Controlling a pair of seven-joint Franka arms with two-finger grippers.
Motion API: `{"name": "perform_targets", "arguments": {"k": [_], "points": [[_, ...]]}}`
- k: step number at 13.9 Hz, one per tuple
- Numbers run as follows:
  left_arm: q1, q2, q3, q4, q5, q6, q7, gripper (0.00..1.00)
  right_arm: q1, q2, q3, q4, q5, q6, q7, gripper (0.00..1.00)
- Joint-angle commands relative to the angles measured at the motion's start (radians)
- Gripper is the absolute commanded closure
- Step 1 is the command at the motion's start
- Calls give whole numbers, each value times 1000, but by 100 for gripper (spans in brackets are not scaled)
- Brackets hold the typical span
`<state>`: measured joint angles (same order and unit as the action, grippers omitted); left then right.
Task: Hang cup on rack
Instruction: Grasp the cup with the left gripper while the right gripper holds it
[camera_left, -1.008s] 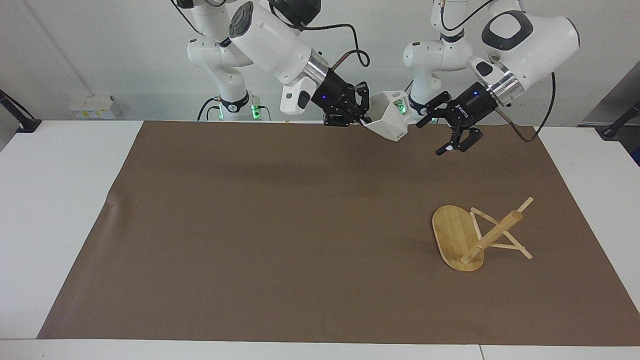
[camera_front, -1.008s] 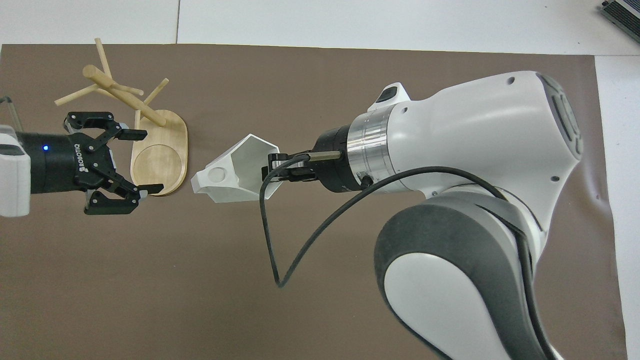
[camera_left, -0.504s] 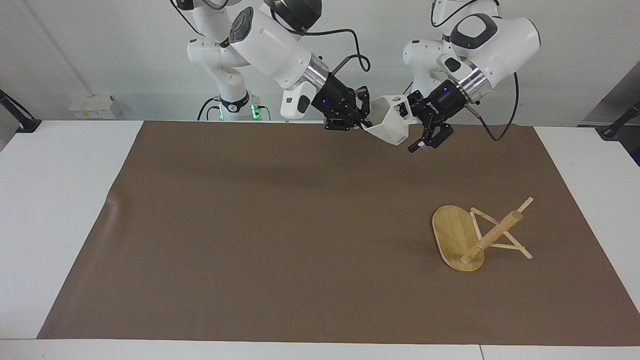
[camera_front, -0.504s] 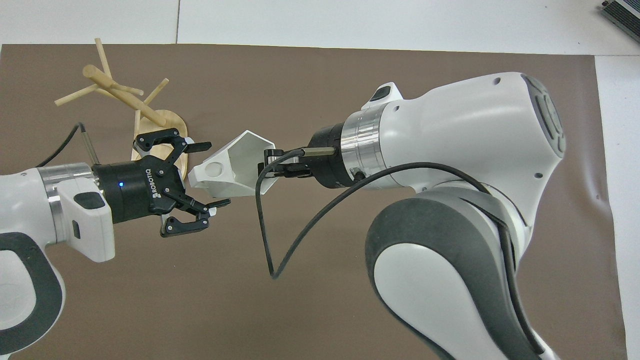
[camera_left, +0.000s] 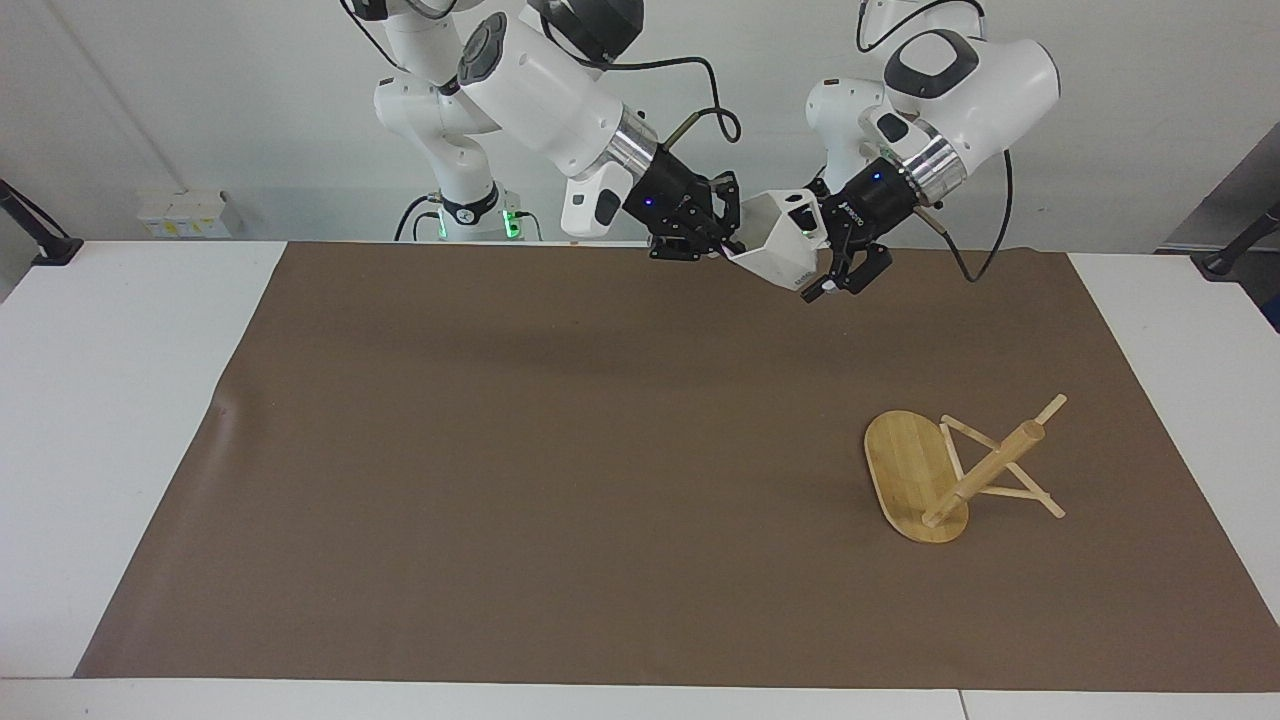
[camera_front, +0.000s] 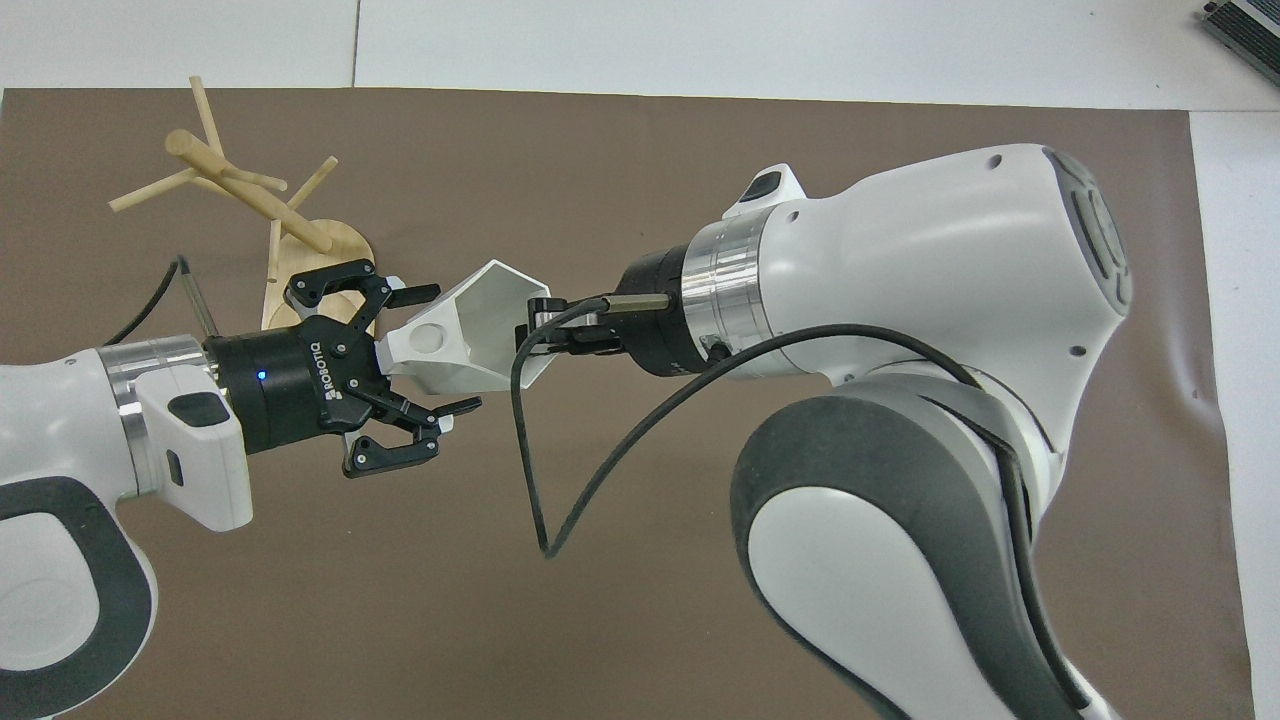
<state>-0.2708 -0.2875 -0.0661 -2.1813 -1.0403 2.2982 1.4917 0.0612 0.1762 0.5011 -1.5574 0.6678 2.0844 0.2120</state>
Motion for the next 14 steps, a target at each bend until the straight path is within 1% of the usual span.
{"name": "perform_targets", "arguments": {"k": [1, 2, 3, 11, 12, 13, 14], "points": [[-21, -38, 9, -25, -32, 20, 22, 45, -3, 11, 14, 10, 1, 2, 20, 100], [-19, -38, 9, -26, -32, 18, 22, 98, -3, 11, 14, 10, -1, 0, 20, 100], [-19, -41, 11, -26, -32, 18, 22, 100, -3, 11, 14, 8, -5, -1, 20, 100], [-18, -41, 12, -23, -33, 20, 19, 100, -3, 6, 13, -1, -13, -3, 21, 100], [-16, -41, 12, -23, -33, 20, 19, 100, -3, 6, 13, -3, -14, -4, 21, 94], [-16, -41, 12, -23, -33, 20, 21, 100, -4, 5, 13, -3, -13, -6, 21, 73], [-16, -41, 12, -23, -33, 20, 21, 100, -4, 5, 13, -3, -13, -4, 23, 1]]}}
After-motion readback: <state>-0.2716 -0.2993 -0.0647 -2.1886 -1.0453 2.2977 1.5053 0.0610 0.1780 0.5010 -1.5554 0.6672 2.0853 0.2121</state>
